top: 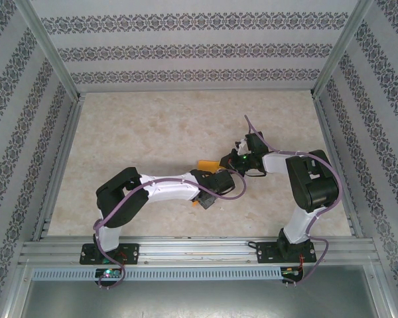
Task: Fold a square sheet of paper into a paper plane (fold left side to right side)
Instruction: Fold the wing for the fifth time at the center of the table.
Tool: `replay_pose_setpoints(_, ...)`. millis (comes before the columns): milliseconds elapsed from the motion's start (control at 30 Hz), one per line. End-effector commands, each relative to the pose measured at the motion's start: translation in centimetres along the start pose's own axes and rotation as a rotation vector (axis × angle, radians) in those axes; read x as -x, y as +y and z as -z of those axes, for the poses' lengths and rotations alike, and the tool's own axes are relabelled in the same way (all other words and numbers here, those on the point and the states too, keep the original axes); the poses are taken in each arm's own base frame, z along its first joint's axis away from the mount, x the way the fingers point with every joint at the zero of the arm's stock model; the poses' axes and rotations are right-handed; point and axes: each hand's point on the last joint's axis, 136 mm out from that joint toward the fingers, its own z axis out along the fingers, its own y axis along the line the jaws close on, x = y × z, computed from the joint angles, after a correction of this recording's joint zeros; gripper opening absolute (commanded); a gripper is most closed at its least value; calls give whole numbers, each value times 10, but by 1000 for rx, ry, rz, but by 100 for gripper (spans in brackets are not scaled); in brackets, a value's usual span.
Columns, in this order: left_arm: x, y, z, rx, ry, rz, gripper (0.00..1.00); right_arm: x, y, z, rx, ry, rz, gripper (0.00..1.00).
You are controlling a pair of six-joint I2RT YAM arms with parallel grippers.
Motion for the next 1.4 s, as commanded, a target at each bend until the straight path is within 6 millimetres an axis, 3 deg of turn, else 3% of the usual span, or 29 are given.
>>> replay_pose_setpoints(0,-4,6,11,18,-7,13,26,3,0,-3,-19,-3,-11,0)
replay_pose_setpoints(300,-3,1,12,-22,-22,46,10,7,-5,4,-52,-31,-10,0)
replay_pose_setpoints(433,-1,2,13,-67,-40,100,1,14,-6,18,-67,-89,6,11)
replay_pose_setpoints(667,11,10,25,-228,-120,263,0,33,-14,73,-111,-279,63,39)
replay_pose_setpoints(833,23,6,30,-419,-178,395,0,34,-19,98,-120,-355,113,48)
replay_pose_setpoints(967,32,0,27,-571,-200,489,0,29,-23,101,-121,-358,128,49)
replay_pose_setpoints(1367,47,-8,12,-797,-202,669,0,18,-20,90,-72,-299,162,49)
